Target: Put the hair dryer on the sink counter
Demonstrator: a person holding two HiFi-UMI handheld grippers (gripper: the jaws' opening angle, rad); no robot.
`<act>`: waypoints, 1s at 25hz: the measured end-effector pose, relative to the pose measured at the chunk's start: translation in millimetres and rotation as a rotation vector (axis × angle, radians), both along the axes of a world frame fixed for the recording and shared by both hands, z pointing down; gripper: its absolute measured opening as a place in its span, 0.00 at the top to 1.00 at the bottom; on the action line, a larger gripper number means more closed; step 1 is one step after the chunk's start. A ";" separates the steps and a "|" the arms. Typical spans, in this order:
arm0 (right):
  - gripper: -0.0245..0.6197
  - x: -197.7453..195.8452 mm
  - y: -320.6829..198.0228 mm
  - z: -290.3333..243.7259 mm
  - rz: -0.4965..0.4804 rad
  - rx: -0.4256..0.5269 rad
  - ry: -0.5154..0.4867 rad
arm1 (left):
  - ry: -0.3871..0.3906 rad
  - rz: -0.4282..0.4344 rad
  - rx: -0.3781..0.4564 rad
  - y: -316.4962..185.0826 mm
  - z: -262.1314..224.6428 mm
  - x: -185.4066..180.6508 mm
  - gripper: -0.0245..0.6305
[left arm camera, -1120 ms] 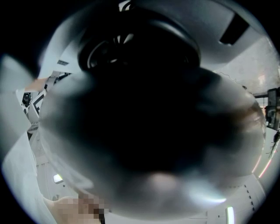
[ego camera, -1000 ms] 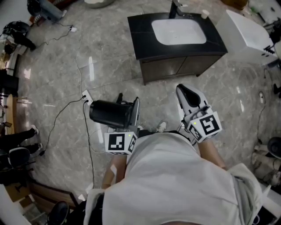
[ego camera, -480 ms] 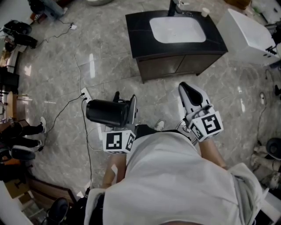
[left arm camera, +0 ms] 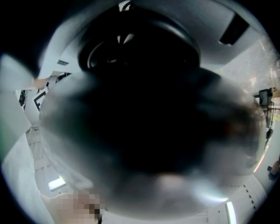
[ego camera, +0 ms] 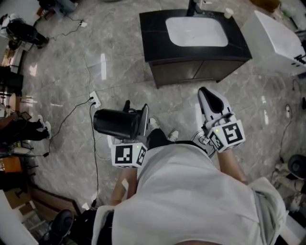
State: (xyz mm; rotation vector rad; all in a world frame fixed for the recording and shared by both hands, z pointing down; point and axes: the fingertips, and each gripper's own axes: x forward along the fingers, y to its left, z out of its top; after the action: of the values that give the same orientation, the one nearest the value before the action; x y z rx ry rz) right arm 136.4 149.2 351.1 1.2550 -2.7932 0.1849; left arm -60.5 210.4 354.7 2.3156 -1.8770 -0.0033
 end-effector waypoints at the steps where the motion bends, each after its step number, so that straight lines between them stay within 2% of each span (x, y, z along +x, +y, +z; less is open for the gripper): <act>1: 0.89 0.9 -3.0 0.4 0.003 -0.001 0.000 | -0.002 0.001 0.003 -2.8 -0.4 0.1 0.60; 8: 0.89 7.5 -20.0 4.6 0.055 -0.006 0.008 | 0.005 0.041 0.003 -27.9 5.9 -0.2 0.60; 13: 0.89 6.1 -47.2 4.8 0.132 -0.010 -0.016 | -0.003 0.080 0.031 -63.3 4.5 -11.7 0.60; 17: 0.89 0.9 -65.1 0.1 0.151 -0.008 -0.011 | -0.015 0.096 0.063 -94.5 -7.3 -22.3 0.60; 25: 0.89 -16.4 -104.2 -1.3 0.177 -0.029 -0.036 | 0.003 0.128 0.049 -140.0 -5.2 -36.5 0.60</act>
State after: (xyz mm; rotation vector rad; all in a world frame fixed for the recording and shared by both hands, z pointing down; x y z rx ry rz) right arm 120.0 45.0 349.8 1.5070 -2.6964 0.2599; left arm -97.0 70.4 349.5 2.4626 -1.7432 -0.0375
